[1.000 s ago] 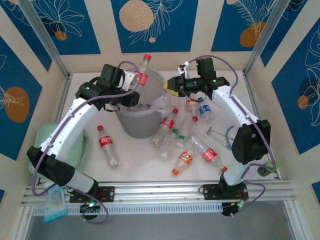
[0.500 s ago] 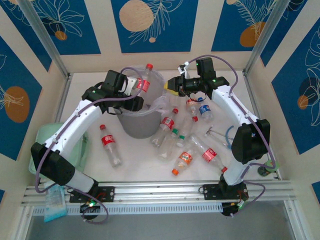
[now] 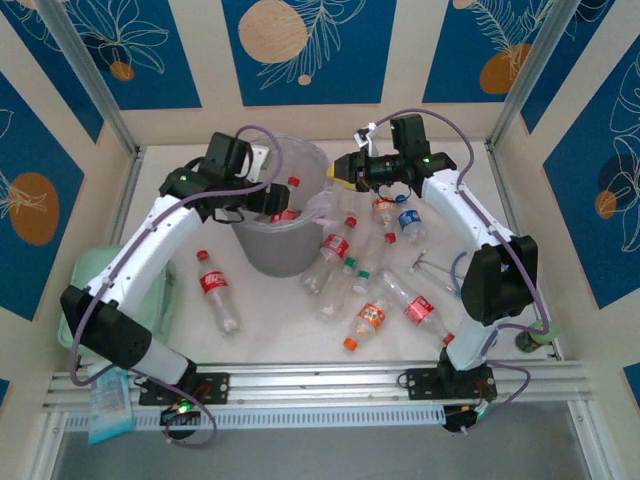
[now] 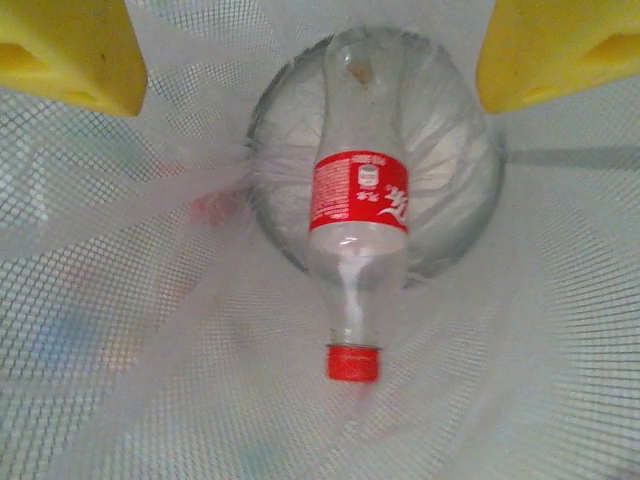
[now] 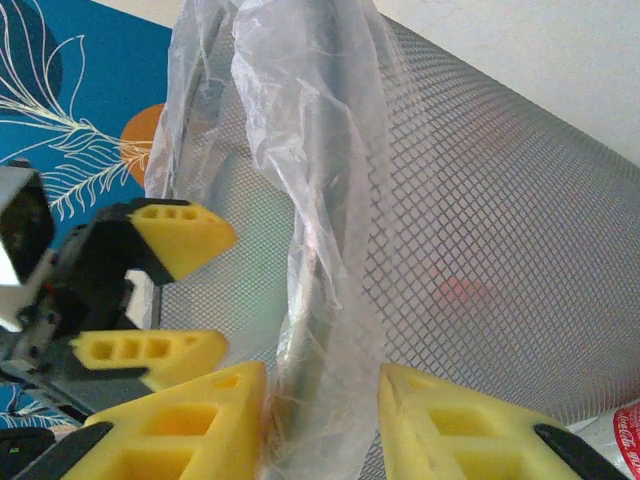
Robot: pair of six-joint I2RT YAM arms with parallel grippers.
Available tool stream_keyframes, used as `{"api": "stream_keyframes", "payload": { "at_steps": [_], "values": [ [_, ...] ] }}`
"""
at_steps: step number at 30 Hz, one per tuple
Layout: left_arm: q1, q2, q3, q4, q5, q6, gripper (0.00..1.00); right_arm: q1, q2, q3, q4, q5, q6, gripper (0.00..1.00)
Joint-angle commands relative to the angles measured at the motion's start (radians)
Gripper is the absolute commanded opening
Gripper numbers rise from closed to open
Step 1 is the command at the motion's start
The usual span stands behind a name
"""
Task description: Put the plastic bottles in the bin
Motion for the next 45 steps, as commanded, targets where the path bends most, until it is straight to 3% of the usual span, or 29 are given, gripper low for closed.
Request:
{"api": "stream_keyframes", "payload": {
  "at_steps": [1, 3, 6, 9, 15, 20, 28, 39, 45],
  "values": [
    [0.018, -0.076, 0.101, -0.165, -0.168, -0.087, 0.9, 0.003, 0.008, -0.005, -0.036, 0.028, -0.026, 0.33],
    [0.04, -0.145, 0.098, -0.173, -0.187, -0.127, 0.92, 0.001, 0.004, -0.025, -0.018, 0.035, -0.016, 0.33],
    [0.124, -0.216, 0.106, -0.229, -0.099, -0.194, 0.89, 0.001, 0.008, -0.027, -0.017, 0.04, -0.012, 0.32],
    [0.182, -0.265, 0.06, -0.298, -0.12, -0.239, 0.88, -0.001, 0.005, -0.039, 0.002, 0.053, 0.001, 0.32],
    [0.262, -0.396, -0.209, -0.313, -0.171, -0.339, 0.87, 0.004, -0.006, -0.036, -0.016, 0.067, 0.004, 0.32],
    [0.27, -0.447, -0.492, -0.14, -0.191, -0.473, 0.83, 0.003, -0.033, -0.038, -0.041, 0.092, -0.006, 0.32],
    [0.276, -0.34, -0.793, 0.177, -0.11, -0.604, 0.8, 0.005, -0.059, -0.037, -0.055, 0.104, -0.009, 0.32],
    [0.273, -0.229, -0.924, 0.355, -0.109, -0.649, 0.76, 0.022, -0.078, -0.034, -0.063, 0.12, -0.009, 0.32],
    [0.272, -0.212, -0.967, 0.395, -0.129, -0.646, 0.61, 0.034, -0.079, -0.031, -0.058, 0.126, -0.004, 0.32]
  ]
}}
